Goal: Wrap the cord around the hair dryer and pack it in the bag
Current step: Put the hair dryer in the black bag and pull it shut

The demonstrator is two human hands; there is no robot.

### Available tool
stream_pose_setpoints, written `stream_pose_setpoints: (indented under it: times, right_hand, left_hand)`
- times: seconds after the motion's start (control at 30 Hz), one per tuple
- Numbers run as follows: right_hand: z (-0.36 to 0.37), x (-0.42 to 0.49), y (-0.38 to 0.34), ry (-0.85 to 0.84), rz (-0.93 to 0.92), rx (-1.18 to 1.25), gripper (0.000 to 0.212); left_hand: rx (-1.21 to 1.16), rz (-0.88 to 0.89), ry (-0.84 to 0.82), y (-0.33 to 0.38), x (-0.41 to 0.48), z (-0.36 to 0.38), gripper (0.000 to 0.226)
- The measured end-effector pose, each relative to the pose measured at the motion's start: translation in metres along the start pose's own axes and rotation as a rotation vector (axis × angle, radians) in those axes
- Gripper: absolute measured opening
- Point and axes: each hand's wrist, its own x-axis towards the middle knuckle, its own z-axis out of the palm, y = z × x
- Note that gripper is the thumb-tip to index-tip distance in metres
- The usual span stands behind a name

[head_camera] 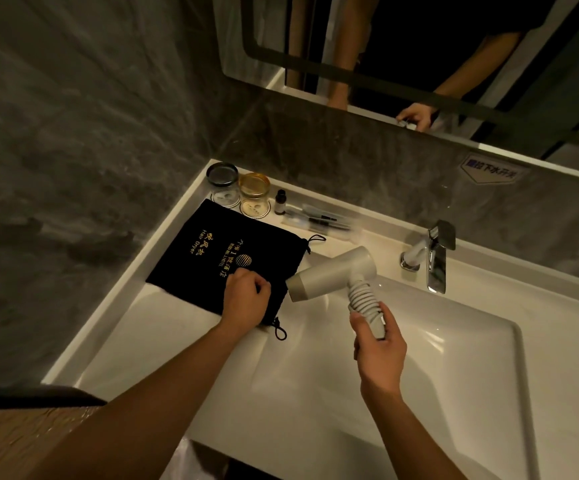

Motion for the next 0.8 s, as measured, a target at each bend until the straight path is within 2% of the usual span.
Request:
stream_pose_setpoints:
  times: [0.13,0.27,0.37,0.43,0.5,0.57,0.63,0.73,0.8]
  right_hand:
    - [0.018,-0.007,0.005,-0.012,-0.001,0.016,0.071]
    - [0.037,-0.019,0.006,-0.040,0.004,0.042,0.043]
    - [0.051,-0.025,0.007,-0.060,0.015,0.078,0.035]
    - [0.058,-0.027,0.011,-0.058,0.041,0.079,0.038]
    - [0.065,-0.029,0.016,-0.050,0.061,0.046,0.052]
    - [0.067,-0.030,0.021,-0.066,0.065,0.015,0.057]
    - [0.068,-0.031,0.021,-0.105,0.050,-0.003,0.050]
    - [0.066,-0.029,0.022,-0.154,0.031,-0.027,0.048]
    - [0.065,-0.028,0.021,-0.177,0.028,-0.035,0.049]
  left_hand:
    - [-0.075,0.043,0.047,0.002,-0.003,-0.010,0.010]
    - [-0.153,0.086,0.043,0.006,-0.007,-0.019,0.008]
    - [-0.158,0.116,0.021,0.008,-0.016,-0.021,0.006]
    - [-0.138,0.141,0.024,0.007,-0.021,-0.023,0.005]
    - [-0.115,0.166,0.024,0.005,-0.025,-0.025,0.005]
    - [-0.078,0.183,0.022,0.002,-0.026,-0.026,0.006]
    - [-0.074,0.162,0.011,0.002,-0.023,-0.026,0.017]
    - [-0.114,0.062,-0.045,0.009,-0.015,-0.026,0.052]
    - [-0.070,0.075,-0.038,0.013,-0.010,-0.023,0.054]
